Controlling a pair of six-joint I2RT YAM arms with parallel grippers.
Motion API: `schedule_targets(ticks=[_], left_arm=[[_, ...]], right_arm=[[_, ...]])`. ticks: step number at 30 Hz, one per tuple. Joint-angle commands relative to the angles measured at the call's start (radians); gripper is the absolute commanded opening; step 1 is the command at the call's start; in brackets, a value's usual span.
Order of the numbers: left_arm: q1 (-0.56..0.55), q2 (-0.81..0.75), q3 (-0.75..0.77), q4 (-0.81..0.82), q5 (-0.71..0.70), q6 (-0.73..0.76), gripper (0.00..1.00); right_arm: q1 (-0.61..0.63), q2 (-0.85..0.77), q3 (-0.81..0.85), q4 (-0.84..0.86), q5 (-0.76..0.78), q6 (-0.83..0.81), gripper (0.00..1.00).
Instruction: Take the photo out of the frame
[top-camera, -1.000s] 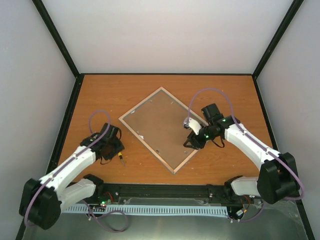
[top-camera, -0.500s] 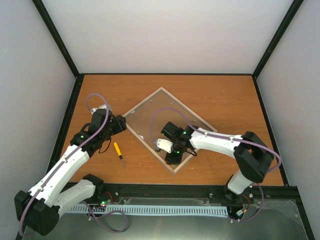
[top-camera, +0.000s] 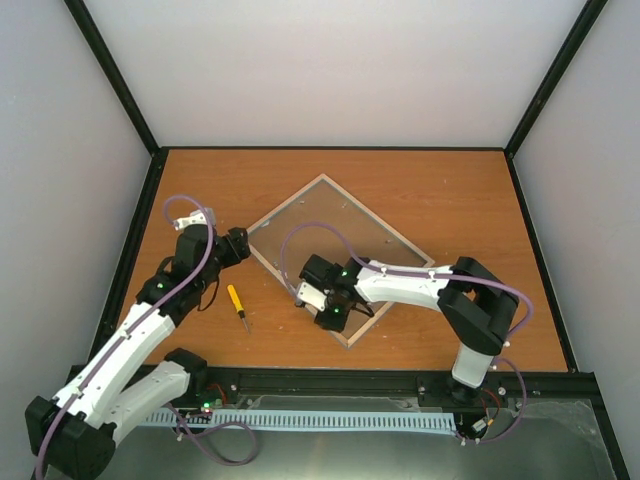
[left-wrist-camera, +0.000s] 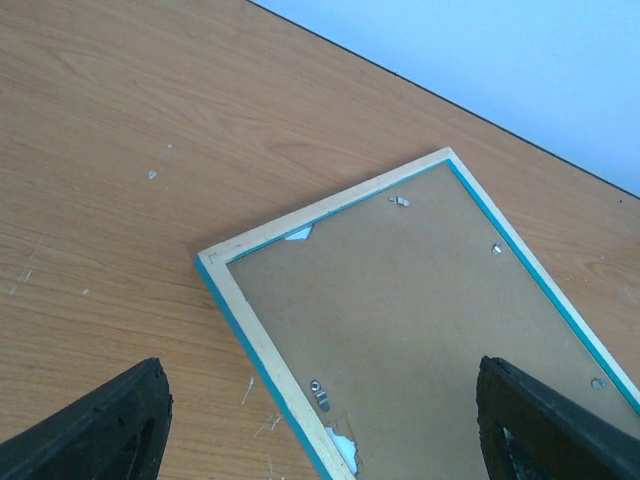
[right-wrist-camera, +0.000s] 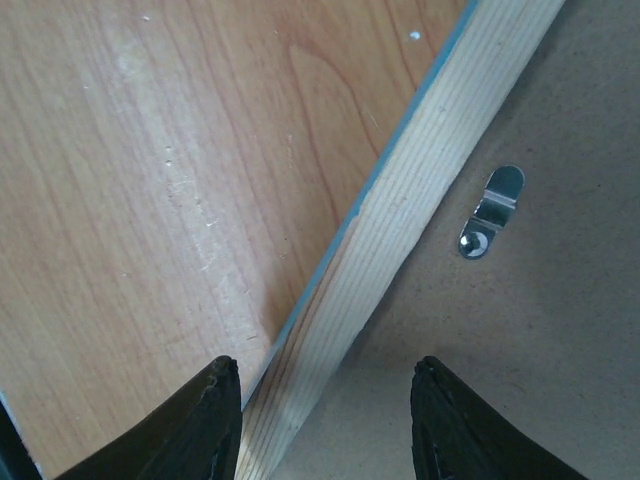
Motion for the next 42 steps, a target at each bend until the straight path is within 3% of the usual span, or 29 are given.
schedule_targets(ticks=[1, 7, 11, 17, 20, 23, 30, 42], left_arm=[[0.007, -0.002, -0.016, 0.058, -0.003, 0.018, 0.83], [0.007, 0.027, -0.012, 0.061, -0.005, 0.019, 0.83], [0.007, 0.034, -0.050, 0.145, 0.042, 0.046, 0.78], [0.007, 0.079, -0.038, 0.162, 0.083, 0.085, 0.77], [0.007, 0.081, -0.047, 0.177, 0.104, 0.089, 0.77], [0.007, 0.071, -0.065, 0.204, 0.144, 0.100, 0.76], [0.007, 0.026, -0.112, 0.265, 0.228, 0.168, 0.68], [-0.034, 0.012, -0.114, 0.257, 0.267, 0.279, 0.68]], right_arm=[[0.023, 0.036, 0.035, -0.005, 0.061, 0.044, 0.45], [0.037, 0.049, 0.022, -0.015, 0.145, 0.028, 0.42], [0.030, 0.010, -0.038, -0.018, 0.217, -0.007, 0.38], [-0.113, -0.073, -0.103, -0.052, 0.244, -0.071, 0.36], [-0.217, -0.102, -0.101, -0.077, 0.162, -0.130, 0.37], [-0.237, -0.147, -0.110, -0.085, 0.048, -0.223, 0.41], [-0.260, -0.112, -0.110, -0.011, 0.069, -0.191, 0.44], [-0.304, -0.048, -0.127, 0.030, 0.088, -0.163, 0.39]])
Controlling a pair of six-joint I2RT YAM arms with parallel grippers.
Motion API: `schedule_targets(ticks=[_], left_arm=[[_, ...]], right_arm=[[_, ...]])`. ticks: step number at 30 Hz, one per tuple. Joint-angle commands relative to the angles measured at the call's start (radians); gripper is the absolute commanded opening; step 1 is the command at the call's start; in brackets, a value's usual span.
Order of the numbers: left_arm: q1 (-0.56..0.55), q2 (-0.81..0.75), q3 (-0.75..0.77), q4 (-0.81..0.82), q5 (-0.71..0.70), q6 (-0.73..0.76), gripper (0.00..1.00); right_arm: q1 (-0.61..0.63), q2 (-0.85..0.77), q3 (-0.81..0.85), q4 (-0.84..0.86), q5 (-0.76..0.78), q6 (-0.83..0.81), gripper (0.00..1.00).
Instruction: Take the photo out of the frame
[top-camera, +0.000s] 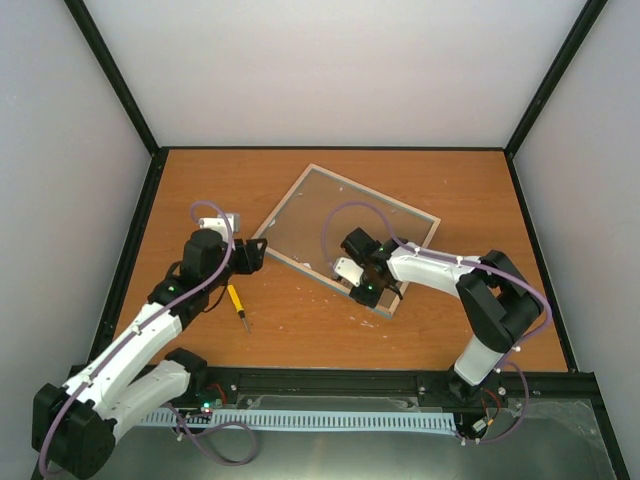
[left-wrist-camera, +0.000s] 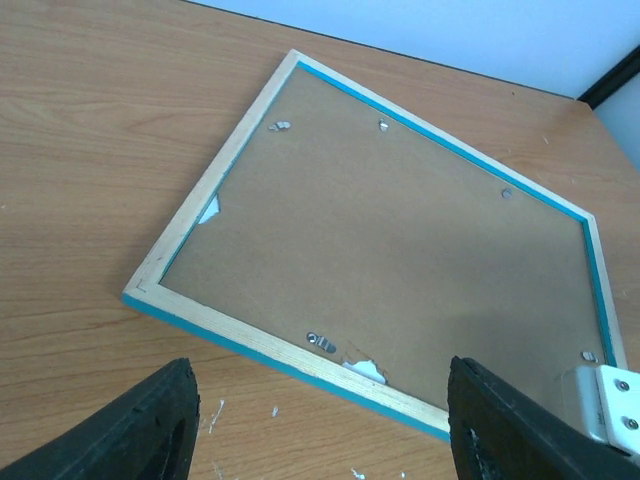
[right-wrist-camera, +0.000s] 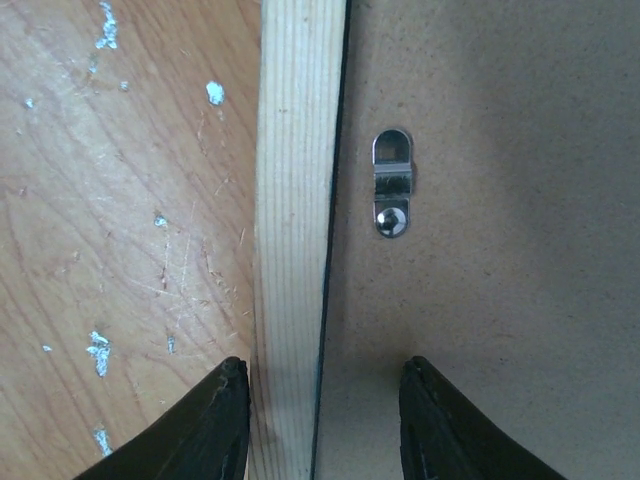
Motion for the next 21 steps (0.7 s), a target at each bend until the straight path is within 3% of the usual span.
schedule_targets(ticks=[1, 6, 13, 17, 21], left_arm=[[-0.018, -0.019, 0.007, 0.033, 0.023, 0.083, 0.68], [-0.039, 0.022, 0.025, 0.025, -0.007, 0.107, 0.67], [-0.131, 0.097, 0.018, 0.087, -0.069, 0.161, 0.68], [-0.210, 0.116, -0.002, 0.141, -0.091, 0.235, 0.70], [-0.315, 0.103, -0.020, 0.160, -0.044, 0.401, 0.71]], right_arm=[[-0.007, 0.016, -0.026, 0.020, -0.007, 0.006, 0.37], [-0.007, 0.008, -0.043, 0.015, -0.019, 0.017, 0.28], [-0.007, -0.017, -0.065, 0.001, -0.027, 0.031, 0.04], [-0.032, -0.114, -0.023, -0.087, -0.048, -0.014, 0.03], [-0.073, -0.216, 0.046, -0.212, -0.122, -0.110, 0.03]])
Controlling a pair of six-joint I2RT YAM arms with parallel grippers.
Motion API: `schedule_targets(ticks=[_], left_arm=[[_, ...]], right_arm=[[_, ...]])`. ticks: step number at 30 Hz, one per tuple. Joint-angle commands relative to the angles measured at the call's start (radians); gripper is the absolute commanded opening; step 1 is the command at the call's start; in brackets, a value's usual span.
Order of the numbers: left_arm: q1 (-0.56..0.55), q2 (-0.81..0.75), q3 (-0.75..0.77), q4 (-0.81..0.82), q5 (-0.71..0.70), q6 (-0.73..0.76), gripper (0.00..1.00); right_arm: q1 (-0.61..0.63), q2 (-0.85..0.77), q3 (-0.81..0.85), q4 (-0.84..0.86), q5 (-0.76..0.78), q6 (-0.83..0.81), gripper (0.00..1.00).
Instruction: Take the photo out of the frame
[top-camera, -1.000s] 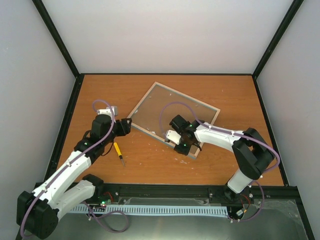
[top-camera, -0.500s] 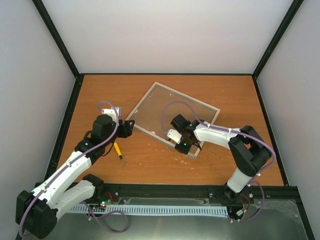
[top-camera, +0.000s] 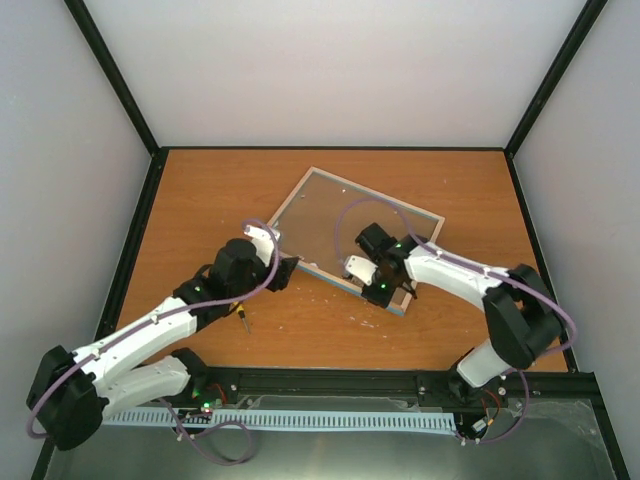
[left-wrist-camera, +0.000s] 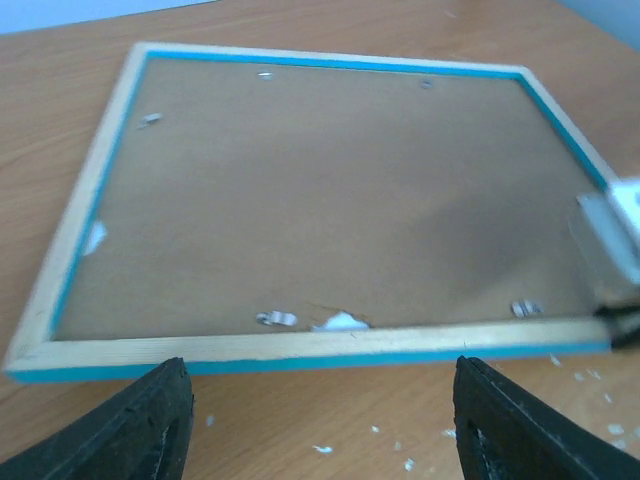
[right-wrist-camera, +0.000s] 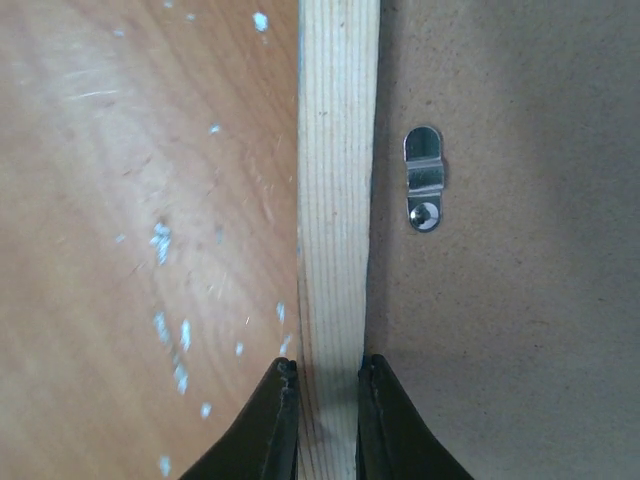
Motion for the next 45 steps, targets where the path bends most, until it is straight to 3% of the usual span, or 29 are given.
schedule_targets(ticks=[1, 8, 10, 13, 19, 24, 35, 45], left_arm=[[-0.112, -0.013, -0.017, 0.064, 0.033, 0.228, 0.71], [-0.242, 0.028, 0.023, -0.012, 0.032, 0.531, 0.75], [-0.265, 0.047, 0.038, 0.015, 0.007, 0.613, 0.83], [-0.305, 0.086, 0.033, 0.088, -0.033, 0.746, 0.82], [-0.339, 0.219, 0.033, 0.172, -0.091, 0.913, 0.63], [-0.438, 0.339, 0.050, 0.232, -0.267, 1.010, 0.59], [-0.469, 0.478, 0.131, 0.277, -0.376, 1.060, 0.36], [-0.510, 0.498, 0.150, 0.287, -0.412, 1.059, 0.14]], right_arm=[[-0.041, -0.142, 0.086, -0.165, -0.077, -0.115, 0.03], [-0.046, -0.240, 0.129, -0.299, -0.123, -0.195, 0.03], [-0.047, -0.253, 0.135, -0.332, -0.152, -0.208, 0.03], [-0.047, -0.269, 0.136, -0.354, -0.179, -0.210, 0.03], [-0.047, -0.293, 0.136, -0.369, -0.207, -0.194, 0.03], [-0.047, -0.300, 0.133, -0.368, -0.230, -0.190, 0.03], [-0.047, -0.299, 0.139, -0.376, -0.249, -0.170, 0.03], [-0.047, -0.296, 0.138, -0.374, -0.262, -0.154, 0.03]])
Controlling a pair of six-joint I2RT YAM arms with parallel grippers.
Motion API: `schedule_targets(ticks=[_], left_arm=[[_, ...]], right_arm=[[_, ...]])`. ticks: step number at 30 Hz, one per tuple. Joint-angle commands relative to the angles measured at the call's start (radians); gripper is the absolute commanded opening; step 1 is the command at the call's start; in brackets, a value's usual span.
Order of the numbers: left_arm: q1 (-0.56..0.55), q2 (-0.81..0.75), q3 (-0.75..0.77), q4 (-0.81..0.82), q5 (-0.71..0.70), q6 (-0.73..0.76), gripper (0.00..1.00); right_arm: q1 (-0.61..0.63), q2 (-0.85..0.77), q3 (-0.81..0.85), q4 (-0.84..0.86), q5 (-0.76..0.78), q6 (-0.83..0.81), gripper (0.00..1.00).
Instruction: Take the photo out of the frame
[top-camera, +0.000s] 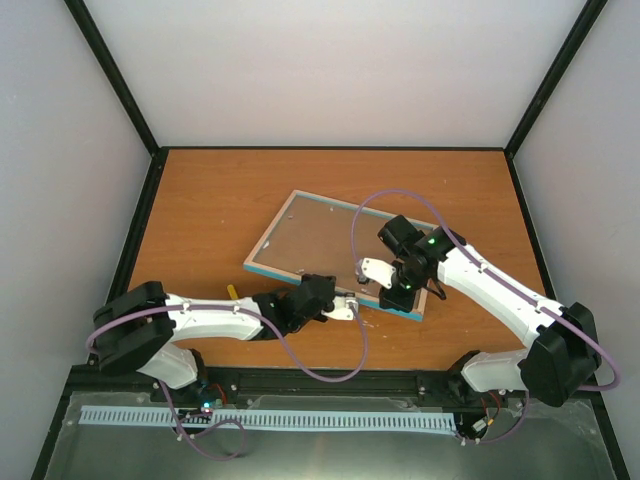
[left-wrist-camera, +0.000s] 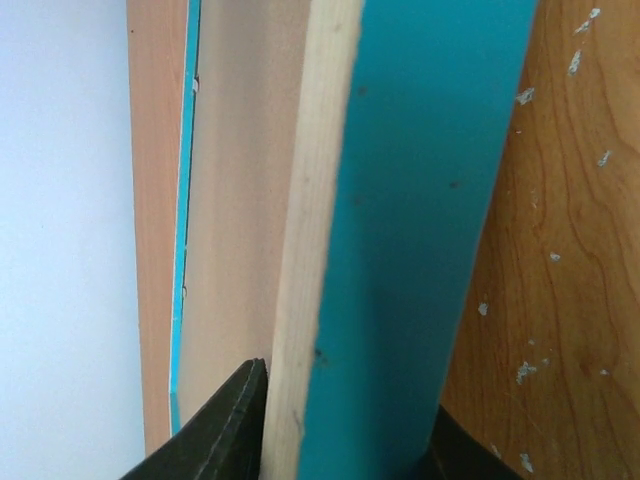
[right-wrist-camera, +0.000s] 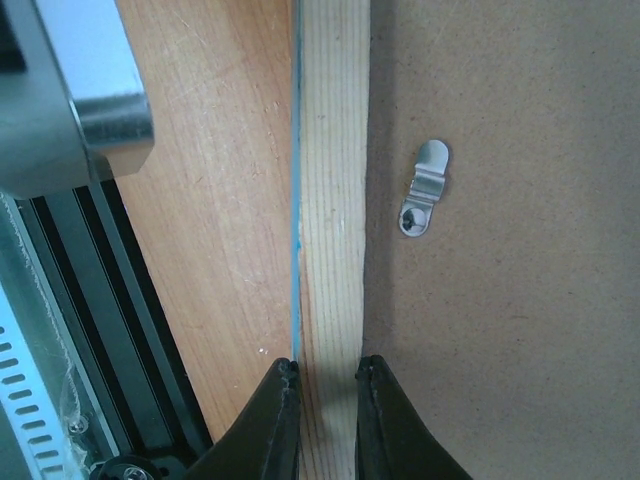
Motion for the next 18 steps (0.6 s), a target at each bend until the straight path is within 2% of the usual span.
schedule_targets(ticks=[1, 3, 6, 8, 10, 13, 15, 18], left_arm=[[-0.017, 0.007, 0.069, 0.033, -0.010, -0.054, 0.12], [-0.017, 0.003, 0.094, 0.009, -0.014, -0.082, 0.08], [-0.015, -0.009, 0.167, -0.072, 0.011, -0.158, 0.04], [-0.015, -0.004, 0.252, -0.160, 0.024, -0.227, 0.02], [-0.010, 0.006, 0.330, -0.241, 0.043, -0.277, 0.01], [0.017, 0.039, 0.453, -0.394, 0.089, -0.357, 0.01], [0.046, 0.076, 0.576, -0.501, 0.122, -0.439, 0.01], [0.066, 0.175, 0.806, -0.744, 0.172, -0.553, 0.01]], right_arm=[[0.004, -0.030, 0.042, 0.010, -0.081, 0.010, 0.03], [0.004, -0.035, 0.061, 0.002, -0.064, 0.019, 0.06], [0.002, -0.068, 0.112, -0.016, -0.021, 0.026, 0.49], [-0.006, -0.093, 0.178, -0.047, -0.001, 0.016, 0.60], [-0.051, -0.111, 0.254, -0.076, 0.015, 0.013, 0.67], [-0.159, -0.123, 0.366, -0.103, 0.015, -0.005, 0.70], [-0.231, -0.131, 0.445, -0.108, 0.023, -0.015, 0.73], [-0.314, -0.137, 0.535, -0.083, 0.095, 0.004, 0.77]])
